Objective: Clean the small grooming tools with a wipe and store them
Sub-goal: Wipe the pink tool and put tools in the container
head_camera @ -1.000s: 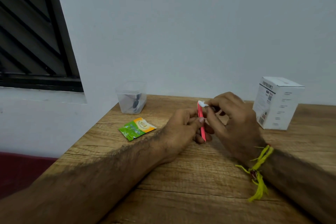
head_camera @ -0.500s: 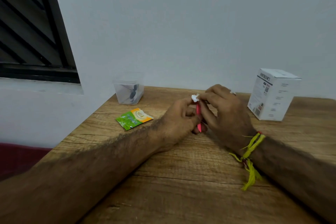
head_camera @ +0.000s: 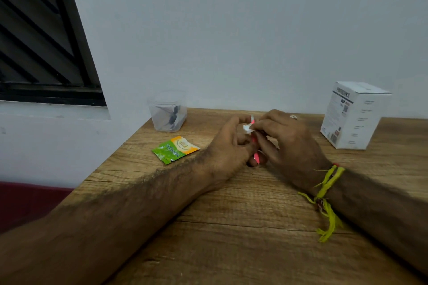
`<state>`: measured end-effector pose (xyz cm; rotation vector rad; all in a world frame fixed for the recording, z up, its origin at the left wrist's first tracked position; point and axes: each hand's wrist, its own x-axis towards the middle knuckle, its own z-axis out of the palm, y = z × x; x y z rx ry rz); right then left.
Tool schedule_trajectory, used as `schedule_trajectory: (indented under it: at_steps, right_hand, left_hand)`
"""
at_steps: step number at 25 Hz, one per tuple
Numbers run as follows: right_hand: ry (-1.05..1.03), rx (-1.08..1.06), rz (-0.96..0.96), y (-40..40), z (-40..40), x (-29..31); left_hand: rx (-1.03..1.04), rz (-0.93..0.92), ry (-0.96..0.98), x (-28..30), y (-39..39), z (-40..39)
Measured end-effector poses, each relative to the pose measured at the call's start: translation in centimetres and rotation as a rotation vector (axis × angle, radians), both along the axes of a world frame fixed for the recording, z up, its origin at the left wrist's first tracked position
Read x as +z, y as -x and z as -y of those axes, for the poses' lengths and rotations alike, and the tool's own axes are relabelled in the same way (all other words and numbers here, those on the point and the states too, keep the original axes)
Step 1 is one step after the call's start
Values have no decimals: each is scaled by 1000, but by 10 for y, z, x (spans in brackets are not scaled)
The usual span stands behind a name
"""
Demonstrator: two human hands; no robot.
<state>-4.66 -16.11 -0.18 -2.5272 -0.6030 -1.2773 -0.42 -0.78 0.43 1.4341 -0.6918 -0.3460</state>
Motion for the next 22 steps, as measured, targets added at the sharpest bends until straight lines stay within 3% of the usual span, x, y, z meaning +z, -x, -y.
schedule_trajectory:
  at_steps: [16,22]
  right_hand:
    - [58,37,-18,-1,12,2]
    - [157,65,17,2,7,2]
  left_hand:
    - [-6,-124,24,10,-1,-4]
    - [232,-103,63,7,-6,2]
